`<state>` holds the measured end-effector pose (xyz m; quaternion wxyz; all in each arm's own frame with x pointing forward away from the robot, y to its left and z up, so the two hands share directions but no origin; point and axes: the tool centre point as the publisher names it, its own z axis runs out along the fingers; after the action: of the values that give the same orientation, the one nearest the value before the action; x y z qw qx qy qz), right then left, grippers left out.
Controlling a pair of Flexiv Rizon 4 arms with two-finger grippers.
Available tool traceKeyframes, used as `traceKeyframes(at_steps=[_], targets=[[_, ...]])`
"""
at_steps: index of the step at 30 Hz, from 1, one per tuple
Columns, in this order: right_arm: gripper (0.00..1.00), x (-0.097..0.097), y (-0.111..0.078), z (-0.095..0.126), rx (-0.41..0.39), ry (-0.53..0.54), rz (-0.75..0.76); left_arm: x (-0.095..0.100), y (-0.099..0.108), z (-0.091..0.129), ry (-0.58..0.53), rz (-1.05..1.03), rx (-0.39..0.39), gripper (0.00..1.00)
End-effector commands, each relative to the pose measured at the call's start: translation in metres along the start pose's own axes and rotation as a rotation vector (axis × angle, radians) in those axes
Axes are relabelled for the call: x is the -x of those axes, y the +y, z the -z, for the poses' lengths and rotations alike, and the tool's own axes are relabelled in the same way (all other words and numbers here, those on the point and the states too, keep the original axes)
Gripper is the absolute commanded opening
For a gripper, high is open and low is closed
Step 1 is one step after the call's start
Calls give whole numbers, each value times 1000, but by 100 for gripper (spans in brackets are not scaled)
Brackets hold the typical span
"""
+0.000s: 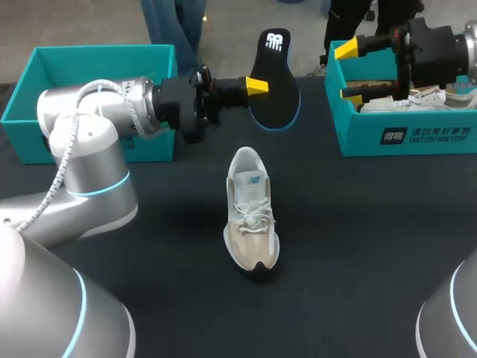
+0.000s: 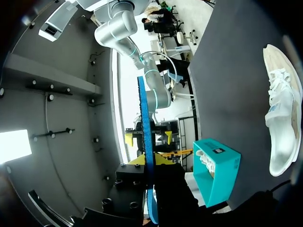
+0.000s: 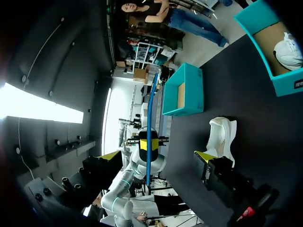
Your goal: Take the shoe out of the shoebox, open the shoe tongue, remove and reinsert the insole, then place the shoe into the shoebox
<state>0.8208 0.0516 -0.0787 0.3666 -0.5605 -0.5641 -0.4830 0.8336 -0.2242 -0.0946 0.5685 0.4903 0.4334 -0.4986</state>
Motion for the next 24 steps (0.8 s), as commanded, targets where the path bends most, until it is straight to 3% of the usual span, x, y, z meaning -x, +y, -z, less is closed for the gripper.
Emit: traceKeyframes(at_steps=[1,11,17,21,24], targets=[[100,1,-9,3,48,1,-1,3,-1,3,29,5,-31,0],[100,1,-9,3,48,1,-1,3,-1,3,29,5,-31,0],[100,1,-9,3,48,1,-1,15,10,14,-74,723,138,0],[100,1,-9,3,48,1,-1,16,6,19,-13,1022,122,0],[100,1,-9,3,48,1,-1,16,5,22,-27,1194,96,0]])
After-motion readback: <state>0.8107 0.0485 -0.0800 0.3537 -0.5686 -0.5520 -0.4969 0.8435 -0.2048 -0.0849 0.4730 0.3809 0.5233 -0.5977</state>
